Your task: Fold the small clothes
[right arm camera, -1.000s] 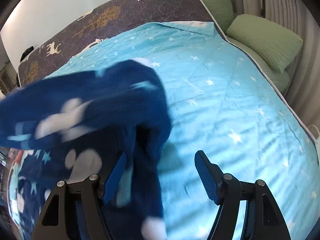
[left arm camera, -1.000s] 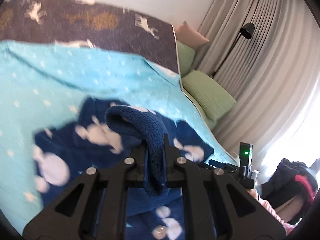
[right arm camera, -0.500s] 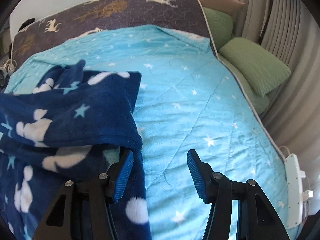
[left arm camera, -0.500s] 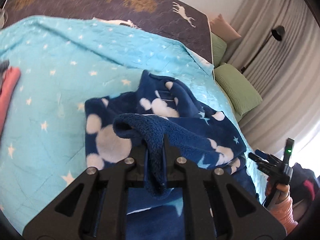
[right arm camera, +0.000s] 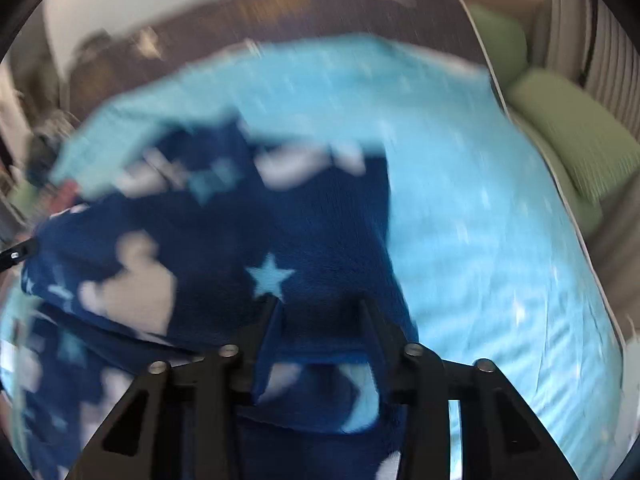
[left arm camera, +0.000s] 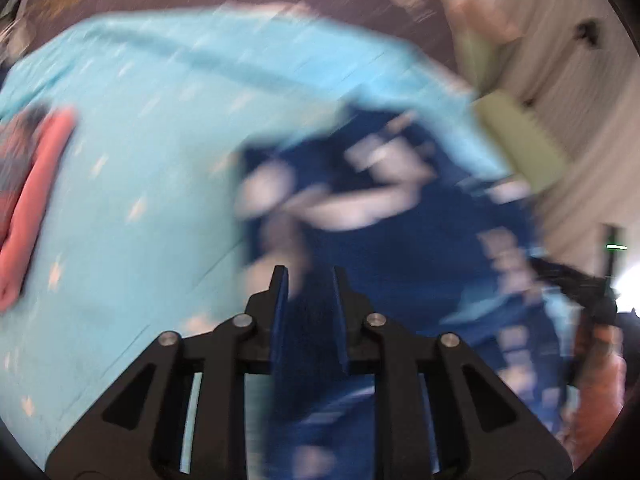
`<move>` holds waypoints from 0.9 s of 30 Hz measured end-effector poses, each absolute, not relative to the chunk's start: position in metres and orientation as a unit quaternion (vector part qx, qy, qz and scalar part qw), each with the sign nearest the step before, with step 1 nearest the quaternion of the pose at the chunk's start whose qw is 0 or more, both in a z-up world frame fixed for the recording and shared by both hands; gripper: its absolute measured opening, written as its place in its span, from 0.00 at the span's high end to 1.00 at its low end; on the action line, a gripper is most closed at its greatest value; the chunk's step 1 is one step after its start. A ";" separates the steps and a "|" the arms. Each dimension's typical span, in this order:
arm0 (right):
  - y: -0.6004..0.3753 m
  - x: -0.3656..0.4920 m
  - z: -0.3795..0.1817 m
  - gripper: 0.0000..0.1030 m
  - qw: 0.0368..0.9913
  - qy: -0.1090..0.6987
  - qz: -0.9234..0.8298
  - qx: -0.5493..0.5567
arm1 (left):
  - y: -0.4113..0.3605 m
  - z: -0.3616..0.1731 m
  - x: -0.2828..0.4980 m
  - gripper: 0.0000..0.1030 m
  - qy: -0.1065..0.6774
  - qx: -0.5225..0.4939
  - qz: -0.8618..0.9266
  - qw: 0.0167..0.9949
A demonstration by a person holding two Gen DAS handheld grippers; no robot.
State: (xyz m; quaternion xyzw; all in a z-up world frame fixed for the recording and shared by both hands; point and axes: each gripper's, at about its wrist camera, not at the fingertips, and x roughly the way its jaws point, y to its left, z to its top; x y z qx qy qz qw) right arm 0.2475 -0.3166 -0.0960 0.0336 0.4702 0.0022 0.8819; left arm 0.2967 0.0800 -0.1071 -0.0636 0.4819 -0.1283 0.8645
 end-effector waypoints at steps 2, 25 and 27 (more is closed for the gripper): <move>-0.314 0.238 -0.091 0.62 0.893 0.450 -0.001 0.021 | 0.098 -0.120 0.297 0.71 0.490 -0.108 -0.118 0.857; -0.313 0.325 -0.085 0.62 0.882 0.452 0.064 0.117 | 0.015 -0.091 0.315 0.55 0.409 -0.078 -0.203 0.886; -0.305 0.340 -0.069 0.62 0.883 0.440 0.093 0.137 | 0.005 -0.070 0.329 0.52 0.385 -0.063 -0.192 0.900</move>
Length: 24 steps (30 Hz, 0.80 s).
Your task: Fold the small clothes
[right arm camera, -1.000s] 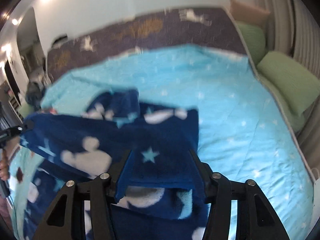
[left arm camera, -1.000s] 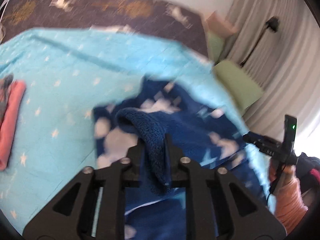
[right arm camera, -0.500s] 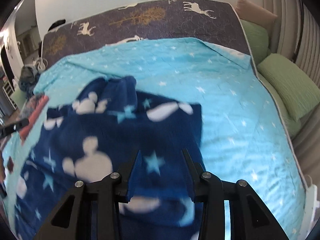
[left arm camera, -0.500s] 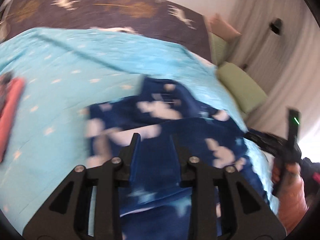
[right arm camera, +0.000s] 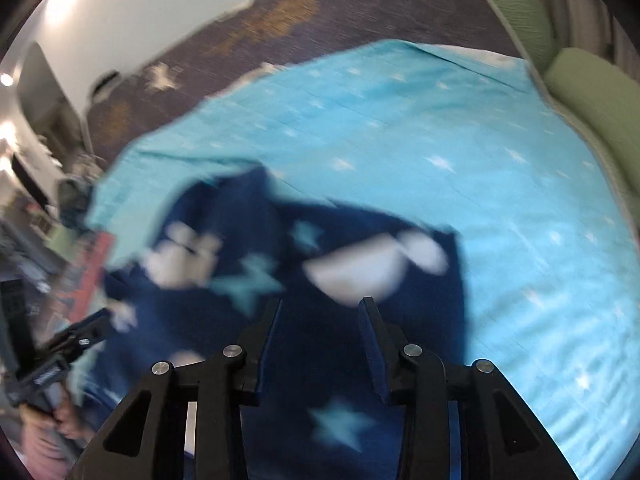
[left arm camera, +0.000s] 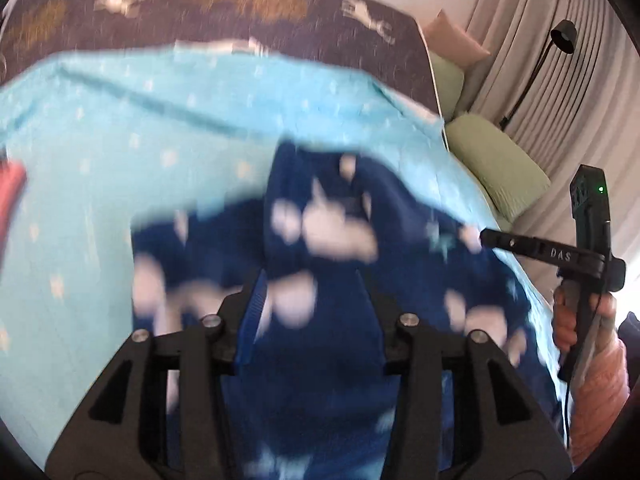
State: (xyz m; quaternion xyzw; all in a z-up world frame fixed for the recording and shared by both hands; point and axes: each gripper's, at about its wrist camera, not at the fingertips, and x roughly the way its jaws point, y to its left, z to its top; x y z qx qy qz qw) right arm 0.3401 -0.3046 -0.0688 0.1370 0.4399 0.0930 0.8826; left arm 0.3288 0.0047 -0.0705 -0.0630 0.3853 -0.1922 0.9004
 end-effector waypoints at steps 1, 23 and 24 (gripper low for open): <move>-0.301 0.348 -0.065 0.61 0.884 0.438 0.095 0.136 | -0.001 -0.067 0.341 0.51 0.383 -0.058 -0.185 0.903; -0.278 0.408 -0.113 0.82 0.844 0.499 0.104 0.169 | 0.017 -0.114 0.397 0.85 0.462 -0.091 -0.128 0.873; -0.277 0.405 -0.104 0.79 0.850 0.490 0.103 0.162 | 0.014 -0.105 0.395 0.84 0.452 -0.084 -0.129 0.879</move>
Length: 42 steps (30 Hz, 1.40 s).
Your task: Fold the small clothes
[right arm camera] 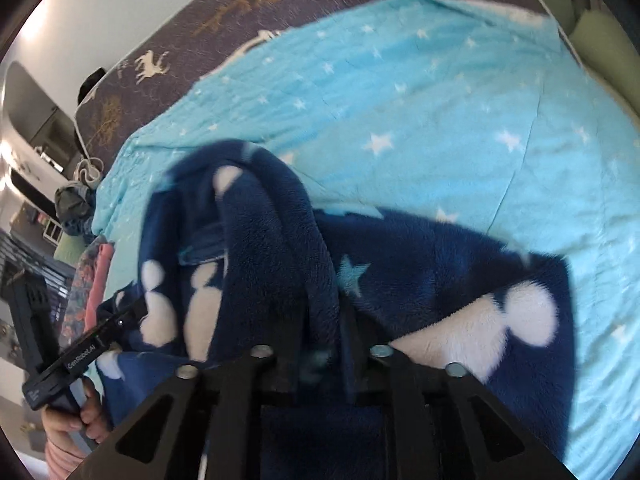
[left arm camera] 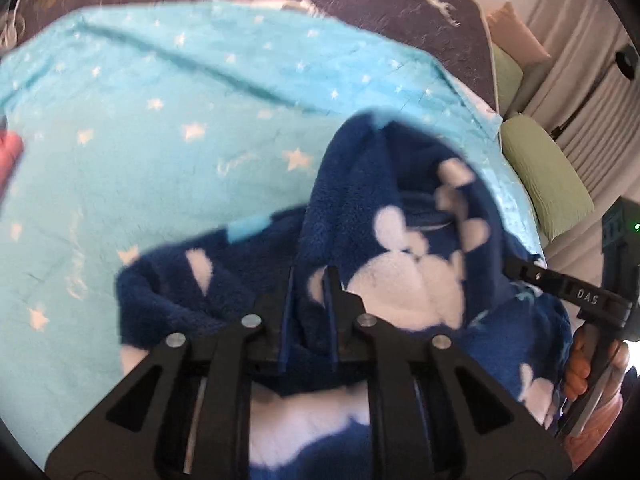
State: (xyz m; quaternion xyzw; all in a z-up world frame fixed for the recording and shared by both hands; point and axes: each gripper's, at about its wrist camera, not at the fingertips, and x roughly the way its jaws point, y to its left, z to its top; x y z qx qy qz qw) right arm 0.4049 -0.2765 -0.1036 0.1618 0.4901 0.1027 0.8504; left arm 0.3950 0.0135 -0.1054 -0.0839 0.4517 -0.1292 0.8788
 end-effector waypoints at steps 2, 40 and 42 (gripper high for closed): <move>-0.280 0.396 -0.085 0.78 0.873 0.454 0.095 0.154 | 0.008 -0.083 0.388 0.73 0.415 -0.075 -0.128 0.897; -0.363 0.028 -0.102 0.71 0.866 0.461 0.077 0.180 | 0.068 -0.071 0.045 0.34 0.406 -0.008 -0.147 0.902; -0.367 0.013 -0.103 0.61 0.866 0.461 0.074 0.178 | 0.071 -0.079 0.024 0.34 0.415 -0.006 -0.134 0.900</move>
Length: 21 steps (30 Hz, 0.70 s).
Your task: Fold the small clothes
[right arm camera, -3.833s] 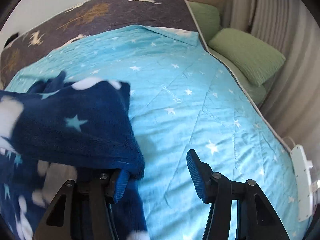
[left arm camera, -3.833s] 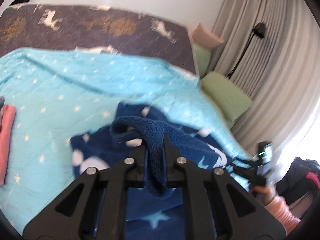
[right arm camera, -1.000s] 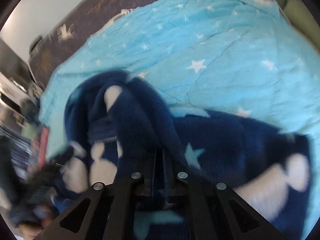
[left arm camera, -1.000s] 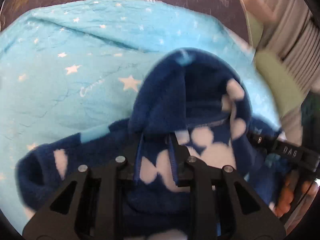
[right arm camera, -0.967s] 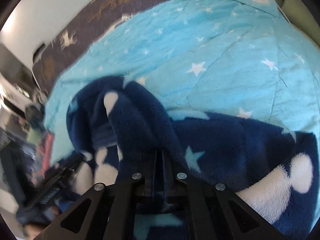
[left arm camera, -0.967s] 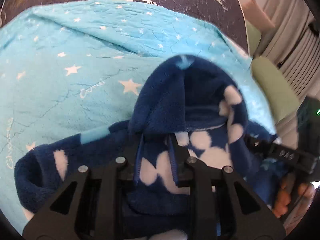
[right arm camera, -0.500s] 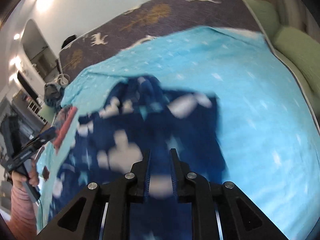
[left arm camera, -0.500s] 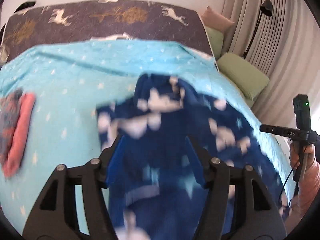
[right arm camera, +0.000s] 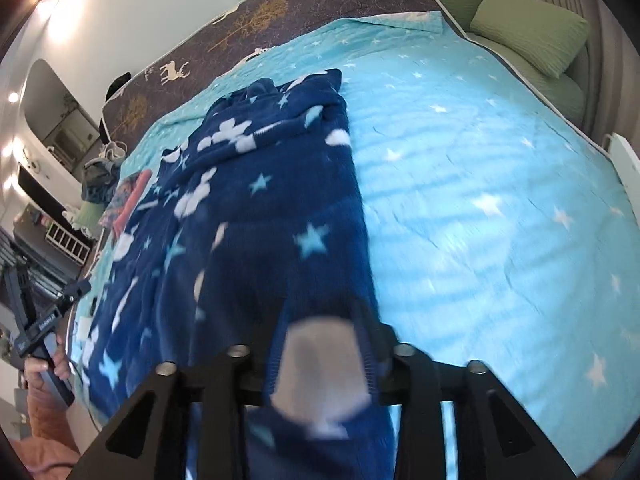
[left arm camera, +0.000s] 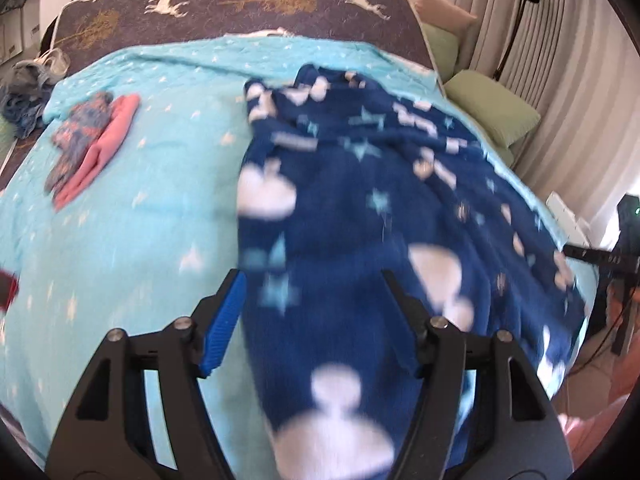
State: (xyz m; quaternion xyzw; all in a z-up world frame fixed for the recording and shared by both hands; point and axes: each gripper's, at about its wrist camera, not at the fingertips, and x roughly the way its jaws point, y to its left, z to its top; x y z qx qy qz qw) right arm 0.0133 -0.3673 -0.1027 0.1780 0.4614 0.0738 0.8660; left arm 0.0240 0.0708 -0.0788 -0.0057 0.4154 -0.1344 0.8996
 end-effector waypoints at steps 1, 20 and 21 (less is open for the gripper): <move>-0.370 0.007 -0.104 0.58 0.866 0.462 0.069 0.177 | 0.072 -0.082 0.015 0.34 0.420 -0.005 -0.124 0.899; -0.251 -0.077 -0.107 0.54 0.855 0.442 0.258 0.087 | -0.070 -0.118 -0.077 0.40 0.433 0.086 -0.327 0.836; -0.247 -0.082 -0.106 0.53 0.857 0.437 0.263 0.079 | -0.072 -0.123 -0.073 0.51 0.436 0.095 -0.315 0.838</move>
